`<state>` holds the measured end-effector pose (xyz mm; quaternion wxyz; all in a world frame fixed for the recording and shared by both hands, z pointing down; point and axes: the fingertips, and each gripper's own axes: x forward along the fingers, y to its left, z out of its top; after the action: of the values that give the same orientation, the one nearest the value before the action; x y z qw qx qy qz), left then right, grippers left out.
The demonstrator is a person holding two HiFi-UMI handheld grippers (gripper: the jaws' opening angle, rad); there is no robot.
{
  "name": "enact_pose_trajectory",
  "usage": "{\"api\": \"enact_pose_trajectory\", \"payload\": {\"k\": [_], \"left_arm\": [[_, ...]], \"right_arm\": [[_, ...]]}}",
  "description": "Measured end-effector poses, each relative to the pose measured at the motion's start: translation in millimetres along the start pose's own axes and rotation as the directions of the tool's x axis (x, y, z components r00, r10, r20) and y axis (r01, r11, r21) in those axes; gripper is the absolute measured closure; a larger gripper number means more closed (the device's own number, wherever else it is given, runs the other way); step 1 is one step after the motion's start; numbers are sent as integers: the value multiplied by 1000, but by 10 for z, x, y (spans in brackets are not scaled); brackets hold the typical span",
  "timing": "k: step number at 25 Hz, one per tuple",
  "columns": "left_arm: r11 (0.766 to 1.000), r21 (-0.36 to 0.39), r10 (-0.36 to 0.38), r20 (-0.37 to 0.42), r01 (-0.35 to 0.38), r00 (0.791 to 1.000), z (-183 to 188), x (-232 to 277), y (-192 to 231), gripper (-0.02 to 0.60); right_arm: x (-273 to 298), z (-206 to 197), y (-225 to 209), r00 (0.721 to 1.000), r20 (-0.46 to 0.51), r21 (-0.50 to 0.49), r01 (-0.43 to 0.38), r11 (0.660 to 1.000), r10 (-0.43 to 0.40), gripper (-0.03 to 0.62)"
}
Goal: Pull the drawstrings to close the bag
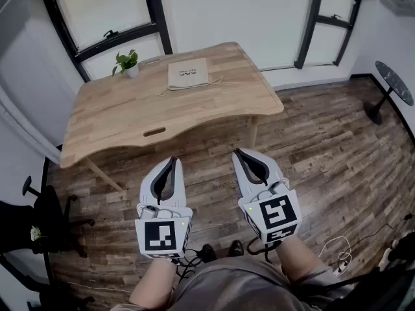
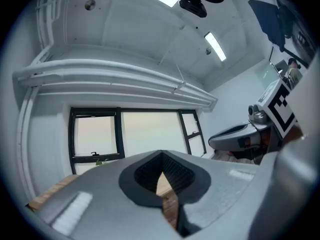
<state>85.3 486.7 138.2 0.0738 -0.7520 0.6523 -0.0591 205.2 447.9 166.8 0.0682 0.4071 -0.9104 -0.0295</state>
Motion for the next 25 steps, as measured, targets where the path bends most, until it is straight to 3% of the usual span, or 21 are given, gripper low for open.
{"api": "enact_pose_trajectory", "payload": {"k": [18,25], "left_arm": [[1000,-15,27,-30,-28,999,-132,160,-446,580],[999,-15,46,-70,-47,997,-308,376,-181,580]], "right_arm": [[-83,-219,-360,998,13,46,-64,997,63,563],[292,-350,-319,995,-7,71,-99,993,99,565]]}}
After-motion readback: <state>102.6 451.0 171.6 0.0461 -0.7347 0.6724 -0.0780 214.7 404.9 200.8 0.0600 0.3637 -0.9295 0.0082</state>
